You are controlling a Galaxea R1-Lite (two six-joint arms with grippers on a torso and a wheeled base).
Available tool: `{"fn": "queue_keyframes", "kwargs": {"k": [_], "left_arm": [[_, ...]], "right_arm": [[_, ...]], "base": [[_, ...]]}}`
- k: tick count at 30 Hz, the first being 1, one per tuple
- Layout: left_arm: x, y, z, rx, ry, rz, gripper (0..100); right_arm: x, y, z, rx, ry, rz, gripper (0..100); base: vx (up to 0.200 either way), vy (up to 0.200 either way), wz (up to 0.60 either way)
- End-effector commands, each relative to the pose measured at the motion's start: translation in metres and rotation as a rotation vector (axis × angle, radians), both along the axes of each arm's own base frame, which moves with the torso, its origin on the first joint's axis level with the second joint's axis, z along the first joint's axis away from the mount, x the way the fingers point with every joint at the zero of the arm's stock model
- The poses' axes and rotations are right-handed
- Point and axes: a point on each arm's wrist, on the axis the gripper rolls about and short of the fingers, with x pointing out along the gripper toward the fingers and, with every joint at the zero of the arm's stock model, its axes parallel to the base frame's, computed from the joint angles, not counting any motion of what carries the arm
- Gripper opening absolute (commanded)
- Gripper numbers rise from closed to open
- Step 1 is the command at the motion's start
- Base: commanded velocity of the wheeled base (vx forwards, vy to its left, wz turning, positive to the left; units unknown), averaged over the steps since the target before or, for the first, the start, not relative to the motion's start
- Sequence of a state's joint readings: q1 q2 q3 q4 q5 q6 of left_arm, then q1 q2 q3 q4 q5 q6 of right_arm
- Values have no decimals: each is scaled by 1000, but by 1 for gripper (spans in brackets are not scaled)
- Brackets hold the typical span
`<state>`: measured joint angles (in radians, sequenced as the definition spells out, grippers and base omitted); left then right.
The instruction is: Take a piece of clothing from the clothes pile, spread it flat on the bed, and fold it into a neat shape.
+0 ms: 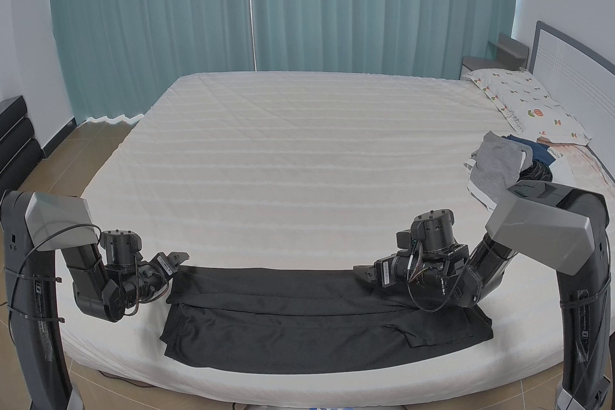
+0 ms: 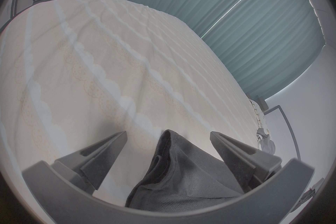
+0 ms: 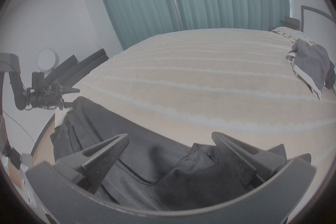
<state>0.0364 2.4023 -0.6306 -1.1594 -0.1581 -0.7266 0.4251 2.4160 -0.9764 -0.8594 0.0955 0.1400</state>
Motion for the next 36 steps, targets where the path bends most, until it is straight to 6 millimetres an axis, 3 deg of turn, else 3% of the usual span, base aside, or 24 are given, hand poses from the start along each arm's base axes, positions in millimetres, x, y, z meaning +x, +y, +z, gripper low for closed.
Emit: {"fn": "queue_keyframes", "kwargs": {"k": [1, 5, 6, 32, 33, 36], "left_arm": [[0, 0, 0, 0, 1, 1, 100], [0, 0, -1, 0, 3, 1, 100], [0, 0, 0, 0, 1, 1, 100], [0, 0, -1, 1, 1, -2, 100], [0, 0, -1, 1, 1, -2, 100], [0, 0, -1, 1, 1, -2, 100]], "right_arm": [[-1, 3, -10, -26, 20, 16, 100], [-1, 2, -10, -37, 40, 14, 100], [-1, 2, -10, -38, 42, 14, 0], [9, -1, -8, -32, 5, -36, 0], [9, -1, -8, -32, 5, -36, 100], [9, 0, -6, -19, 5, -35, 100]], "base": [[0, 0, 0], [0, 0, 0], [0, 0, 0], [0, 0, 0], [0, 0, 0], [0, 0, 0]]}}
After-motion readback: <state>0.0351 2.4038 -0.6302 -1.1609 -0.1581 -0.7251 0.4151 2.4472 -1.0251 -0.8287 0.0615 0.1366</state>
